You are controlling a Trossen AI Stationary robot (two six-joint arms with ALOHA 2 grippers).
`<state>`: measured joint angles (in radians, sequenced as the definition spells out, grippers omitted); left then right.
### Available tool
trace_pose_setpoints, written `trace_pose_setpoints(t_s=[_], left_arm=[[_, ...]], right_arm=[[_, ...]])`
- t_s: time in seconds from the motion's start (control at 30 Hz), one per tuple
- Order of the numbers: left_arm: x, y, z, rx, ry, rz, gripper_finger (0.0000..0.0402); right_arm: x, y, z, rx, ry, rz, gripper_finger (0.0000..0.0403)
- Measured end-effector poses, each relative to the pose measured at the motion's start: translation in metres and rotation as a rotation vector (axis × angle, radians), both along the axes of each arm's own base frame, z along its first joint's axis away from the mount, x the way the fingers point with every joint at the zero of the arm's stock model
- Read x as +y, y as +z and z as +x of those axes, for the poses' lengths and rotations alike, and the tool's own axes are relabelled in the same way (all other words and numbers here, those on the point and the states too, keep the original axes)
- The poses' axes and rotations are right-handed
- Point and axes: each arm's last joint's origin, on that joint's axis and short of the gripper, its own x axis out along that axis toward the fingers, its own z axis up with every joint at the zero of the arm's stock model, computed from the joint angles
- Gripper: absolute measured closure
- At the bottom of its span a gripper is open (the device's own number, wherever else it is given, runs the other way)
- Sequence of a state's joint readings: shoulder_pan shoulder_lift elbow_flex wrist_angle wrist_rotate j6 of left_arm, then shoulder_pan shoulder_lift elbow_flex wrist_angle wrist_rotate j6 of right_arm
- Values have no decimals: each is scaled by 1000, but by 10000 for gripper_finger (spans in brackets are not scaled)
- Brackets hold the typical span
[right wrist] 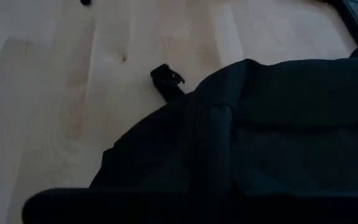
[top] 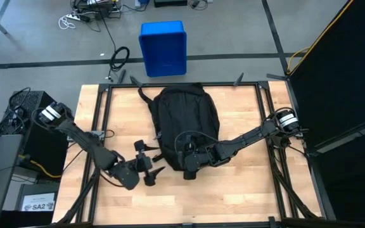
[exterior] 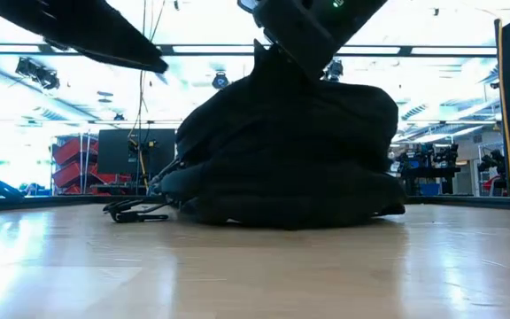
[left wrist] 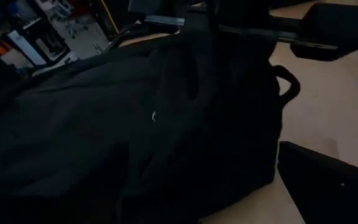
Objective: Unpack backpack
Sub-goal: Open the backpack
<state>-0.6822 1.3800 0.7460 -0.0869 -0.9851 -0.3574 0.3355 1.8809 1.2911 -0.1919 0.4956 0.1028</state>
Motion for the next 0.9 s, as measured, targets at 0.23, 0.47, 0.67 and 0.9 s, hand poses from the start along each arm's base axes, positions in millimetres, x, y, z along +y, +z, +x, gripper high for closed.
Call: trace_pose_setpoints(t_s=[0.23,0.47,0.67,0.9], left_arm=[[7,-20,-13,30,91,-88,28],[19,-48,-28,40,154,-142,28],[25,-63,-34,2,165,-203,28],[28,-69,-35,-25,152,-220,28]], right_arm=[[1,6,4,-76,-13,15,399],[4,11,5,-113,5,12,402],[9,15,6,-155,29,6,402],[12,17,5,-167,47,4,403]])
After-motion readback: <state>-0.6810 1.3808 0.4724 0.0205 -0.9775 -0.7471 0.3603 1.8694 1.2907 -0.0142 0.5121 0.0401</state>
